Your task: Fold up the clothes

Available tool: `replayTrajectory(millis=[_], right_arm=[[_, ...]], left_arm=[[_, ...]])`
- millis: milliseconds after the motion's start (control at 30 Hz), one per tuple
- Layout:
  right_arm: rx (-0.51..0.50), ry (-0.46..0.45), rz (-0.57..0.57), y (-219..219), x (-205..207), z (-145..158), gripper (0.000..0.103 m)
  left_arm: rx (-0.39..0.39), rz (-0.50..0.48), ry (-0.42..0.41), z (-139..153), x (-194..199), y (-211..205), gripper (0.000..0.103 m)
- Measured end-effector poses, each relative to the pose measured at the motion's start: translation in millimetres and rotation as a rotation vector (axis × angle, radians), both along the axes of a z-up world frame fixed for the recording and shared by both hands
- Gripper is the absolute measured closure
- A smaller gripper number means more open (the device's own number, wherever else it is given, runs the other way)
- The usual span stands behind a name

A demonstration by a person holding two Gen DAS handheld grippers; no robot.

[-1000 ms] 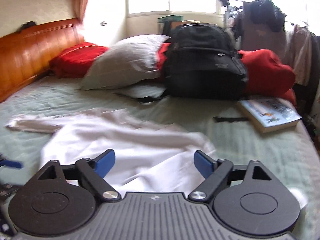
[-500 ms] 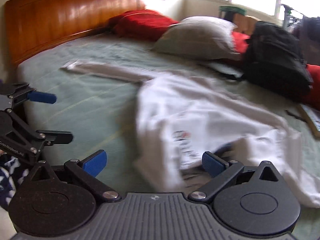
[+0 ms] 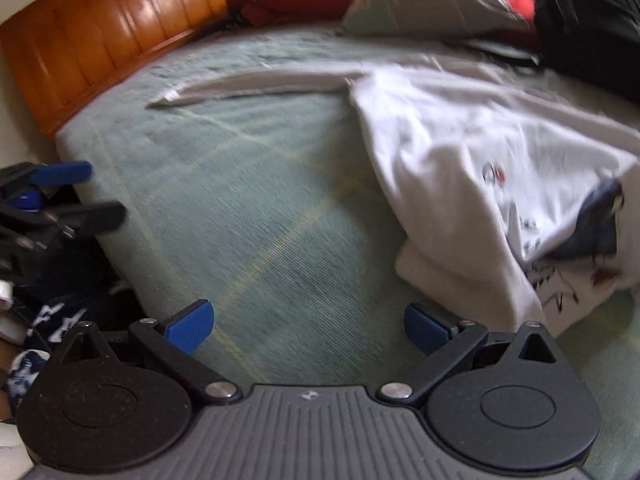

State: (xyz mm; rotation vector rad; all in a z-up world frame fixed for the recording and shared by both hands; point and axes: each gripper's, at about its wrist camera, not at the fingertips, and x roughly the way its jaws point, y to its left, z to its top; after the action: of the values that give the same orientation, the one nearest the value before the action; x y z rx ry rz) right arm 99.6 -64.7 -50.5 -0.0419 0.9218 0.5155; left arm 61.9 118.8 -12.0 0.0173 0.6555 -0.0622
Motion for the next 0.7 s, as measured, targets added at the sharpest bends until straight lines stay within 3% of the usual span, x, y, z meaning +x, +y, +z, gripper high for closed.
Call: replayTrajectory(millis=[233,567,700], right_arm=[[-0.046,-0.07,-0.03,-4.5,25.7,-3.2,0.0],[-0.022,-0.17,-0.048,-29.9,79.7,21.9,0.0],[-0.059,-0.241,-0.054,-33.5,95.5,31.7,0.0]], left_arm=[[0.003,-0.008,0.0,2.3,14.5,-10.8,0.001],[0.031,0.026,0.019,3.4,32.2,-20.1,0.001],[0.04,0.022,0.032,1.6,38.7,-24.9,0.001]])
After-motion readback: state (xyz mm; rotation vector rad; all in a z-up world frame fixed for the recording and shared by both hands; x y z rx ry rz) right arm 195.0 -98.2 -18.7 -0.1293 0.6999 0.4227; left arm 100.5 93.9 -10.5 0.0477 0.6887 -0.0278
